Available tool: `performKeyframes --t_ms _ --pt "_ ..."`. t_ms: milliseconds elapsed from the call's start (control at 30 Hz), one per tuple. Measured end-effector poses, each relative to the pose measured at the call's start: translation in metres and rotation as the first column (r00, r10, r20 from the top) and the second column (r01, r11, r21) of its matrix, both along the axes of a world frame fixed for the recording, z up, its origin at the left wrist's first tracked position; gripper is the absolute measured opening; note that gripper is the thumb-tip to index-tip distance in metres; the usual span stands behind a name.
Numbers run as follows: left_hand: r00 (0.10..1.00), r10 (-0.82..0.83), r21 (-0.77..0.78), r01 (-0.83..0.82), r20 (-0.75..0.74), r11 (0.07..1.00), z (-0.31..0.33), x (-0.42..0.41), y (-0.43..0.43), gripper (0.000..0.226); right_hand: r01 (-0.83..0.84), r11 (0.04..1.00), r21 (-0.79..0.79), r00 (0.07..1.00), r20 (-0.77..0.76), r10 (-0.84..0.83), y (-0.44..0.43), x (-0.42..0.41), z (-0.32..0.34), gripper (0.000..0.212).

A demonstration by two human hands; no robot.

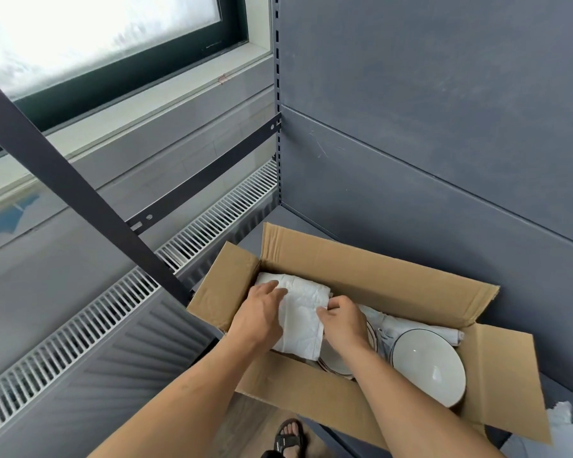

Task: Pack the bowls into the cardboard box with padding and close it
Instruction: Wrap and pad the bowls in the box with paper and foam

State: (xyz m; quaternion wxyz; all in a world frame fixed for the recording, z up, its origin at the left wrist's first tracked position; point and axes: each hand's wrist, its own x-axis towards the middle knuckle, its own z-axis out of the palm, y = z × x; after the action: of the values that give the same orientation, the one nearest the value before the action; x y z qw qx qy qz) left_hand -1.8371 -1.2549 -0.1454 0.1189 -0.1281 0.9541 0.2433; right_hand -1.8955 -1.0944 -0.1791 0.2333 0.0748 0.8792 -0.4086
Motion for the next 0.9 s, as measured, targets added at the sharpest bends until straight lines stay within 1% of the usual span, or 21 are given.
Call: performKeyframes --t_ms 33,100,167,200,233,267,300,367,433,533,633,900 --pt "0.997 -0.055 0.0 0.055 0.048 0.998 0.0 -0.001 -0.001 0.073 -0.015 1.0 0.002 1.0 -0.003 0.015 -0.001 0.0 0.001 0.017" --pt "0.982 -0.147 -0.041 0.153 0.123 0.987 -0.002 -0.002 -0.003 0.076 -0.064 0.997 0.046 0.997 -0.037 0.065 0.0 0.002 0.006 0.037" --pt "0.966 -0.183 -0.067 0.198 0.182 0.978 -0.008 -0.001 -0.006 0.082 -0.167 0.966 0.196 0.964 -0.174 0.201 0.002 0.005 0.011 0.055" --pt "0.962 -0.183 -0.073 0.201 0.202 0.977 -0.012 0.0 -0.007 0.085 -0.24 0.926 0.291 0.915 -0.25 0.316 0.002 0.008 0.014 0.057" --pt "0.961 -0.178 -0.075 0.198 0.21 0.977 -0.015 0.001 -0.008 0.088 -0.32 0.87 0.375 0.844 -0.304 0.441 0.0 0.011 0.017 0.057" --pt "0.962 -0.174 -0.077 0.194 0.212 0.978 -0.018 0.002 -0.009 0.09 -0.398 0.808 0.434 0.767 -0.327 0.553 -0.003 0.014 0.019 0.057" --pt "0.963 -0.173 -0.081 0.193 0.208 0.978 -0.02 0.002 -0.01 0.091 -0.472 0.748 0.467 0.702 -0.313 0.639 -0.006 0.017 0.02 0.059" --pt "0.964 -0.184 -0.11 0.208 0.193 0.972 -0.021 0.001 -0.011 0.095 -0.587 0.649 0.484 0.633 -0.225 0.741 -0.014 0.022 0.017 0.067" --pt "0.959 -0.21 -0.153 0.24 0.191 0.959 -0.02 0.0 -0.012 0.099 -0.651 0.584 0.485 0.611 -0.121 0.782 -0.017 0.024 0.012 0.075" --pt "0.948 -0.216 -0.139 0.252 0.234 0.958 -0.022 -0.001 -0.016 0.104 -0.679 0.558 0.478 0.621 -0.032 0.783 -0.015 0.02 0.009 0.081" --pt "0.946 -0.201 -0.1 0.233 0.256 0.967 -0.022 -0.002 -0.018 0.107 -0.701 0.538 0.468 0.608 -0.002 0.794 -0.014 0.016 0.007 0.087" --pt "0.949 -0.17 -0.075 0.196 0.266 0.978 -0.021 0.0 -0.016 0.107 -0.706 0.553 0.442 0.622 0.015 0.783 -0.013 0.016 0.003 0.091"
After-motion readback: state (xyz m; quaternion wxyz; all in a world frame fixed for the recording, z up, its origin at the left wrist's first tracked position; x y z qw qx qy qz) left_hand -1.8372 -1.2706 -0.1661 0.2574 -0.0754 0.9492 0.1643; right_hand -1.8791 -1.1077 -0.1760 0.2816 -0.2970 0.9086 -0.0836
